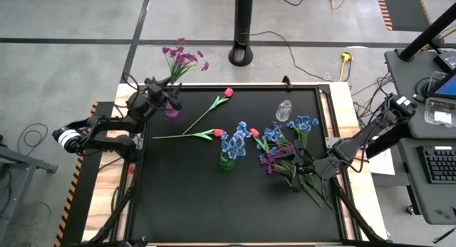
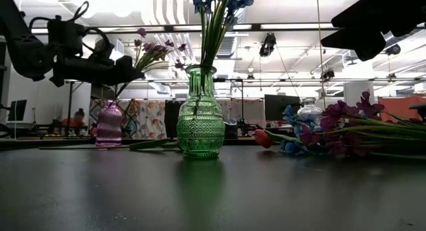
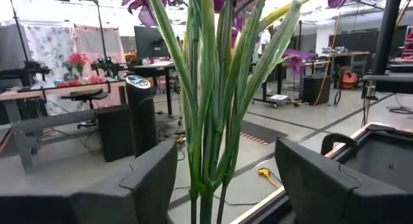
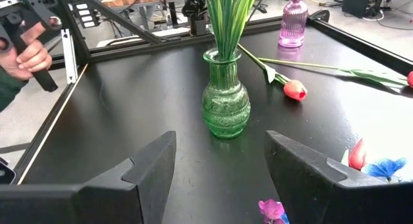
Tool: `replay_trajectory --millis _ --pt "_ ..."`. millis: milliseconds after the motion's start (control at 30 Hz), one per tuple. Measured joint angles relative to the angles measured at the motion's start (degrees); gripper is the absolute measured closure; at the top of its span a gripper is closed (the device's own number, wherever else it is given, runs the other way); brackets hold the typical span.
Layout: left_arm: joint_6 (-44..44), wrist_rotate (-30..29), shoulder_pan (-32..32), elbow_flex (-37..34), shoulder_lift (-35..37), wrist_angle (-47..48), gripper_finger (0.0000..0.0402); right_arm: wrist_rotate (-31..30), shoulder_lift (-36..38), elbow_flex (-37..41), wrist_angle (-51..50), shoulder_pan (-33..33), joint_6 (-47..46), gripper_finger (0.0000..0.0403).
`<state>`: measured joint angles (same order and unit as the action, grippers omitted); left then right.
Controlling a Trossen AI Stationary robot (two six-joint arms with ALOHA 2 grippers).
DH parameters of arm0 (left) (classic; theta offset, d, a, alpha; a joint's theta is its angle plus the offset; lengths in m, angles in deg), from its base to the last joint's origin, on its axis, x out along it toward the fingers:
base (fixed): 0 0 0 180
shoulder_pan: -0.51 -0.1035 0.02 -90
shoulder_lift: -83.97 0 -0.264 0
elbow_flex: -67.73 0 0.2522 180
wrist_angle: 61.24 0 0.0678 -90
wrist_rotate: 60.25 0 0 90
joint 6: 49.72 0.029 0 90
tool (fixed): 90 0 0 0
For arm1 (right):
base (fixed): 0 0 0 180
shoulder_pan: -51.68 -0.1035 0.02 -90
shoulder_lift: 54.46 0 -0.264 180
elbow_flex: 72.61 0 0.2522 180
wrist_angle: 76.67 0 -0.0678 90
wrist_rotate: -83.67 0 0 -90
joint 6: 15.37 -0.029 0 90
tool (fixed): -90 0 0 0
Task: Sort flowers into vase by color
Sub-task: Put the top left purple flower into the purple crystal vase
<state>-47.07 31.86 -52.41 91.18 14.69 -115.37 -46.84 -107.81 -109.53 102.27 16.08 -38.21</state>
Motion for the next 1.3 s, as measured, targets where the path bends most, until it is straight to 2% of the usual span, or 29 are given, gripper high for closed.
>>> replay_trajectory --millis 167,533,733,1067,1300 --pt "-0.1 -1.1 0.0 0.0 0.0 0.3 0.0192 0.0 0.0 0.0 0.0 0.0 0.1 0.0177" --pt "-0.2 -1.7 0.0 0.0 0.0 1.7 0.0312 0.0 0.0 0.0 0.0 0.0 0.1 0.0177" --pt "-0.6 -1.7 0.0 0.0 0.0 1.6 0.0358 0.0 0.0 0.0 0.0 0.0 0.1 0.0177" --pt "-0.4 -1.6 0.0 -0.1 0.0 0.2 0.0388 0.0 0.0 0.0 0.0 0.0 -0.1 0.0177" --pt "-0.4 -1.1 0.0 -2.9 0.0 -6.2 0.0393 0.0 0.0 0.0 0.0 0.0 -0.1 0.0177"
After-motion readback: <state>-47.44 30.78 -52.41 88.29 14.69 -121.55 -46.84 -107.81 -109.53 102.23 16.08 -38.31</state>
